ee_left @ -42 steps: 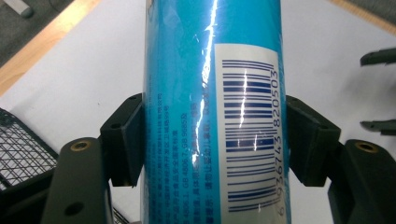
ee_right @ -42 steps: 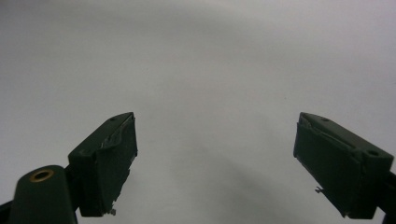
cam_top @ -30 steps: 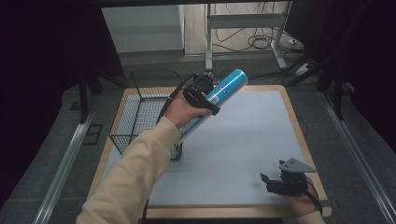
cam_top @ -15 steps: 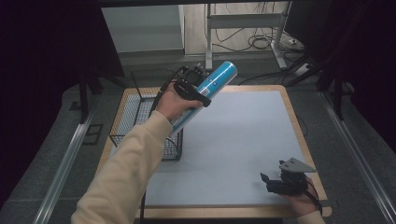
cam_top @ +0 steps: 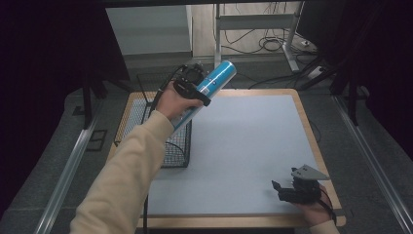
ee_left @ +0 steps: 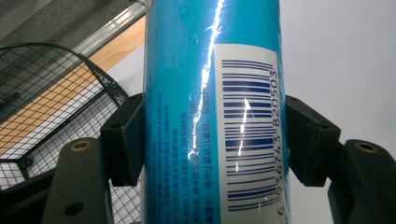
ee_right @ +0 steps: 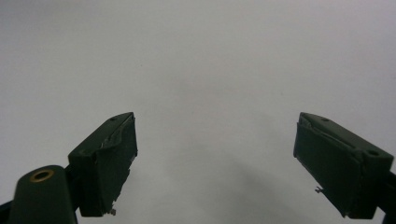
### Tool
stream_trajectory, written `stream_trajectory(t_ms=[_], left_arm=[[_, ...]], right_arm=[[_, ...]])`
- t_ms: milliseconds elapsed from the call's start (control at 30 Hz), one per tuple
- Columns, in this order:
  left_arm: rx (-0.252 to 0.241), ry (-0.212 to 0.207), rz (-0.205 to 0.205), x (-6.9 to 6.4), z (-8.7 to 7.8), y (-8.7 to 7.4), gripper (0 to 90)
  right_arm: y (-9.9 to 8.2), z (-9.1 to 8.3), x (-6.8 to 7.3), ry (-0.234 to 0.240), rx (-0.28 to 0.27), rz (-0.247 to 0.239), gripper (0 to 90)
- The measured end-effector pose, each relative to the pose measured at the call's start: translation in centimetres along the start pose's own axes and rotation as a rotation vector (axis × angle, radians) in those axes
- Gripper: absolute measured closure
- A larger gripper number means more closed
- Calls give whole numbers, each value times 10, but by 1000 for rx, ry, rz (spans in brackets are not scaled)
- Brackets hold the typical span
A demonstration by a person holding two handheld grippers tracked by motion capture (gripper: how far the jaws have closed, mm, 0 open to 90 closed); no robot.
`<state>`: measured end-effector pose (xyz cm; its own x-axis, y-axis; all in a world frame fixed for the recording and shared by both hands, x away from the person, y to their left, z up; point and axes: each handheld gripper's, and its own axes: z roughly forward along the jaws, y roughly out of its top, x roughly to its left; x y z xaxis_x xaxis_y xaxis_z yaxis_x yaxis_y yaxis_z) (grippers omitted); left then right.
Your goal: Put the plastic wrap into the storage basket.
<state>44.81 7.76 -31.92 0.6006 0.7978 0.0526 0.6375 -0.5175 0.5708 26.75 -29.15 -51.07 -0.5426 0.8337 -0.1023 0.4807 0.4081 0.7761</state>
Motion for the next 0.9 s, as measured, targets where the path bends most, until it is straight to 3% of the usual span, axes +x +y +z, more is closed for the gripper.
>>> stream_trajectory(t_ms=[467,900], left_arm=[[10,48,-52,35,10,-8,322],[25,72,-62,45,20,-13,322]], right_arm=[[0,1,-1,-3,3,2,138],[-1,2,-2,-5,8,6,138]])
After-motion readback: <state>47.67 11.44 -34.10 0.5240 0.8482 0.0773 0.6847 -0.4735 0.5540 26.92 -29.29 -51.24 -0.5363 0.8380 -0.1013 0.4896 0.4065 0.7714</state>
